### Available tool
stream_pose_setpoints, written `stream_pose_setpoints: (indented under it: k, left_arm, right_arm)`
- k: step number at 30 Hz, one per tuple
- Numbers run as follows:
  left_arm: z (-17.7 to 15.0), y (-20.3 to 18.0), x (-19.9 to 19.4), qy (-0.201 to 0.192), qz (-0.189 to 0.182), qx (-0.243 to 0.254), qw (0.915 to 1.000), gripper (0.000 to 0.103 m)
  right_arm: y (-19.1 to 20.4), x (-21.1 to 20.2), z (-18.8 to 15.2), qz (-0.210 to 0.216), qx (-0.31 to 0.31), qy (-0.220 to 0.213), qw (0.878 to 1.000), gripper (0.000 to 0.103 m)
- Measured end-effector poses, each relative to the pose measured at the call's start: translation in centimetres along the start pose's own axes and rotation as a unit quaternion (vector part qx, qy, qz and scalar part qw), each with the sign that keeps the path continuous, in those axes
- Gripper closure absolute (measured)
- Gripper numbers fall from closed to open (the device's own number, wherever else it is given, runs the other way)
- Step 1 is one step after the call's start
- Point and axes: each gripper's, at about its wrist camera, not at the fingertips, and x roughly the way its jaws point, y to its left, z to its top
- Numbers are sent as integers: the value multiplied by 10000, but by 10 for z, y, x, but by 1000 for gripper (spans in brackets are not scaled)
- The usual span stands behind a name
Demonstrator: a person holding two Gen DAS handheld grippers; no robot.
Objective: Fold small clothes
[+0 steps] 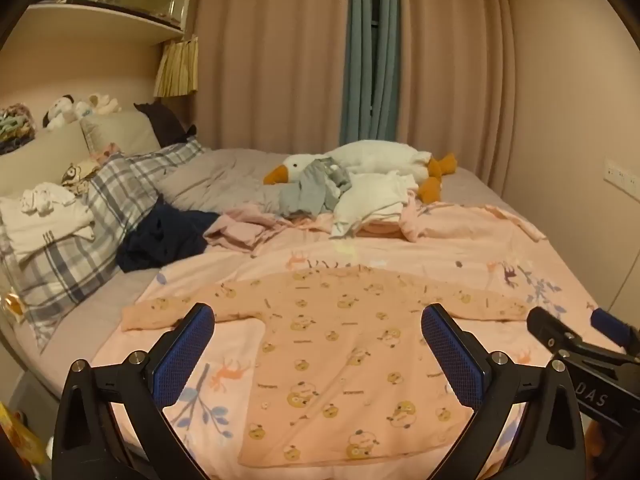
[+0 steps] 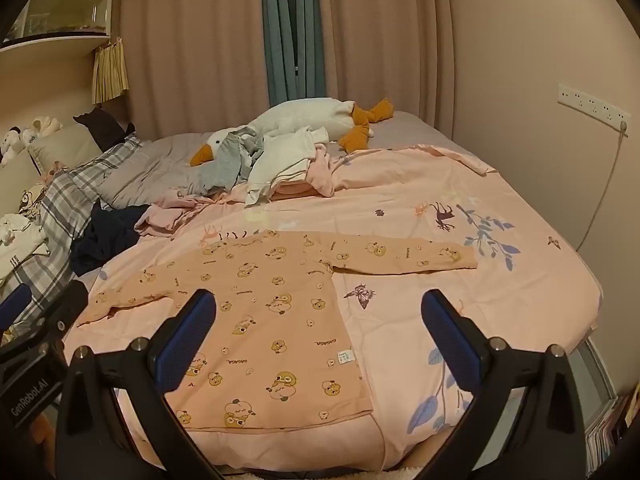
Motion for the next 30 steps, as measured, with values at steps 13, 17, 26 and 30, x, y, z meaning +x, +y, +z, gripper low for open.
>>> stream_pose_setpoints:
  k: [13,17,26,30]
  left_arm:
    - [2,13,-2,-143,-255,-387,9988,0]
    - [0,13,2,-85,-225,-377,9990,0]
    - [2,18,-1,-99,-184,-424,9989,0]
    - [3,17,-2,-143,-187,-475,9986,0]
  right_arm:
    - [-1,10,5,17,91,281,9996,0]
    - [-4,11,5,-10,102,281,9996,0]
    - [5,8,8,47,22,208,9998,0]
    - [7,8,8,44,11,166,9999,0]
